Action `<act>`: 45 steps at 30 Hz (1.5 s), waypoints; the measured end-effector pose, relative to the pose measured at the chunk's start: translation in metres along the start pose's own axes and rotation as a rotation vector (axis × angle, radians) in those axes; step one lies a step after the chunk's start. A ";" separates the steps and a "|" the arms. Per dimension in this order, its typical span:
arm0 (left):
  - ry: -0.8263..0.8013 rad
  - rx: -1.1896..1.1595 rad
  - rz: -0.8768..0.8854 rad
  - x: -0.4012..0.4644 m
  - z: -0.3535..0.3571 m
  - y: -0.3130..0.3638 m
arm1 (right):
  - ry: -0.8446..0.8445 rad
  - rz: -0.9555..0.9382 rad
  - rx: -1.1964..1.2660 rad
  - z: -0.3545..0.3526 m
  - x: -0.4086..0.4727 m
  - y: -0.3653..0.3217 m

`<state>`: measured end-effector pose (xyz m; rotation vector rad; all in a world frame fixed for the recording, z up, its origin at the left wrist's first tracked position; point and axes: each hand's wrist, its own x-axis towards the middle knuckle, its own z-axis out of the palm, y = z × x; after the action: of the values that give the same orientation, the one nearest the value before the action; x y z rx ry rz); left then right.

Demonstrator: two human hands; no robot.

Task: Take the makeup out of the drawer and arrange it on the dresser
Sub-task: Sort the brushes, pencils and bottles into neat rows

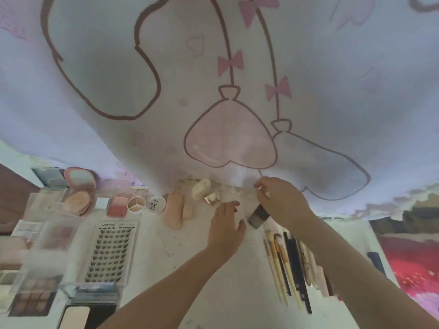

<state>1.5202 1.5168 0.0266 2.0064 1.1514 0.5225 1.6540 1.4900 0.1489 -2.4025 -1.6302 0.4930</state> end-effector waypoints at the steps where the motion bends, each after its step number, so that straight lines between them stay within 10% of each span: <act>1: -0.084 0.033 -0.004 0.003 0.012 0.002 | -0.024 -0.001 -0.089 -0.003 -0.004 0.005; 10: -0.262 -0.043 -0.088 0.022 0.042 0.003 | -0.190 -0.081 -0.304 0.034 -0.012 0.012; 15: -0.170 -0.181 -0.063 -0.007 -0.004 -0.004 | -0.167 -0.121 0.030 0.021 -0.010 0.004; 23: -0.234 0.060 0.092 -0.042 -0.097 -0.023 | -0.606 -0.199 0.033 0.010 -0.010 -0.040; 30: -0.265 0.169 0.134 -0.058 -0.137 -0.040 | -0.548 -0.183 0.120 0.009 -0.029 -0.049; 36: -0.040 -0.155 -0.107 -0.063 -0.148 -0.065 | -0.465 0.056 0.718 -0.014 -0.034 -0.004; 45: -0.011 -0.088 -0.257 -0.012 -0.085 -0.044 | -0.136 0.251 0.676 0.098 -0.011 -0.004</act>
<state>1.4337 1.5546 0.0468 1.7523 1.3318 0.4219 1.6095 1.4794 0.0610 -2.0727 -0.9707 1.0693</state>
